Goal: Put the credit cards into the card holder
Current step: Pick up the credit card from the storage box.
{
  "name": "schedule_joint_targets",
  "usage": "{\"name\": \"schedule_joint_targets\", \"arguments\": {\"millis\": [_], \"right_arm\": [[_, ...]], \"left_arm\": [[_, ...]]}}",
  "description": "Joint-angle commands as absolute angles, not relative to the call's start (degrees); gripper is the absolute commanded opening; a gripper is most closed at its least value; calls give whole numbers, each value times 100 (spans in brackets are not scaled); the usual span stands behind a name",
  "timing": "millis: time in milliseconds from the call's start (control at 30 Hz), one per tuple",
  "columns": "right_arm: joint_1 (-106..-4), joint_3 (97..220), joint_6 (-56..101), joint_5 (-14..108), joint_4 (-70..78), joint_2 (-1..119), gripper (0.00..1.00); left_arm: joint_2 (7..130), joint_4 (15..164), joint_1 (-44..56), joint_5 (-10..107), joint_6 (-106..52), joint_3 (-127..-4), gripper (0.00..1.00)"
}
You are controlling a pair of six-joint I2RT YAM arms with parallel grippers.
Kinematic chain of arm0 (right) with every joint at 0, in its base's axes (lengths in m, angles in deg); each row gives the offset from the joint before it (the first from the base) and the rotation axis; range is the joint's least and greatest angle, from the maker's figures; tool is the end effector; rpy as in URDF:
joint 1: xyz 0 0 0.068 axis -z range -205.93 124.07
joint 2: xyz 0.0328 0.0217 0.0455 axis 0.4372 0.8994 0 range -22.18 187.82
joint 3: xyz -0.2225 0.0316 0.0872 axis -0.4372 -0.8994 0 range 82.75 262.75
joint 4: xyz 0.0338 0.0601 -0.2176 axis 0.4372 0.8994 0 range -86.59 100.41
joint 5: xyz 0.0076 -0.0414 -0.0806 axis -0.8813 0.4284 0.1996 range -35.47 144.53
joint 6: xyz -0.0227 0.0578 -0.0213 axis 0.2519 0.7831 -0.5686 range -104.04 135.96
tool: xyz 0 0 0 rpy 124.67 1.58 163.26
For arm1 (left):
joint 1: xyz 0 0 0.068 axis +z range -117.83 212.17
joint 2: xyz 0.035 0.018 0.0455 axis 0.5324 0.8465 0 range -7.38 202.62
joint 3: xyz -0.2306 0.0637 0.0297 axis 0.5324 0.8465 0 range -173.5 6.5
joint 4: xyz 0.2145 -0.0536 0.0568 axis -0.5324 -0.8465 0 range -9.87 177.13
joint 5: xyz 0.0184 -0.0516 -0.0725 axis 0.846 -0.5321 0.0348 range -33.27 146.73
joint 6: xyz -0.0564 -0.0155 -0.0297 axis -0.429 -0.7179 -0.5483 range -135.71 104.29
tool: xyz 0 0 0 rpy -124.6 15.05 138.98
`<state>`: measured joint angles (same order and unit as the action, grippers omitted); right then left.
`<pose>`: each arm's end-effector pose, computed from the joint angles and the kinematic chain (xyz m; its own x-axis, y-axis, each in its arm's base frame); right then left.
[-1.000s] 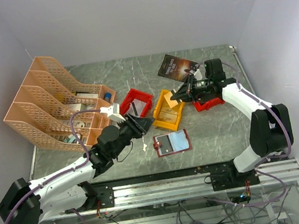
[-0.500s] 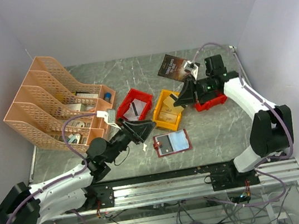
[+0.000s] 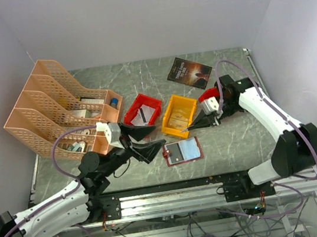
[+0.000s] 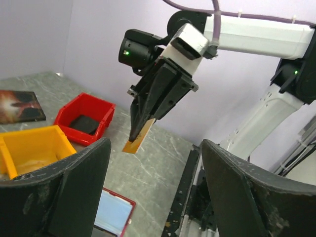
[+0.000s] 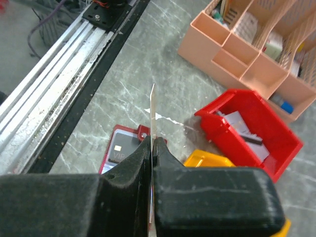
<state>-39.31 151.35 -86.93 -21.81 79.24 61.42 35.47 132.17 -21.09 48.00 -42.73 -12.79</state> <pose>0.1933 0.0975 0.2607 0.2571 -0.1754 -0.9503 -0.9391 -0.2776 -0.2028 0.1030 -0.1511 0.2878 -0.2031 -0.4786 -0.8542 0.8803 0.2927 -0.3733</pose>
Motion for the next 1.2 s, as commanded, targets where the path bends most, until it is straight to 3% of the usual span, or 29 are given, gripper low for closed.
{"name": "schedule_joint_targets", "arguments": {"millis": [0,233,433,500,600,667,933,1033,1167], "right_arm": [[-4008,14947,-9915,-2105,8231,5632,0],[-4009,14731,-9917,-2180,8231,5274,0],[-4012,14408,-9868,-2324,8167,5144,0],[-4014,14306,-8533,-2456,7660,5158,0],[-4005,13889,-3594,-2268,4316,5057,0],[-4004,13554,-1763,-1970,3058,4996,0],[-4006,13069,588,-2454,1452,5040,0],[-4011,12700,1883,-2751,270,5102,0],[-4073,12651,2311,-2958,-44,5214,0]], "left_arm": [[3252,13149,-2410,4896,-3288,-1302,86],[3435,13748,-2681,5043,-2745,-965,89],[4297,15508,-2681,4952,-3492,-549,98],[4787,16149,-2681,5133,-4006,-402,100],[5117,16270,-2658,5308,-4561,-398,98],[5158,15959,-2646,5491,-5016,-464,97],[4666,14012,-2510,6379,-6156,-738,92],[4828,14398,-2508,6377,-6391,-632,88],[5292,15294,-2506,6319,-6671,-646,79]]}}
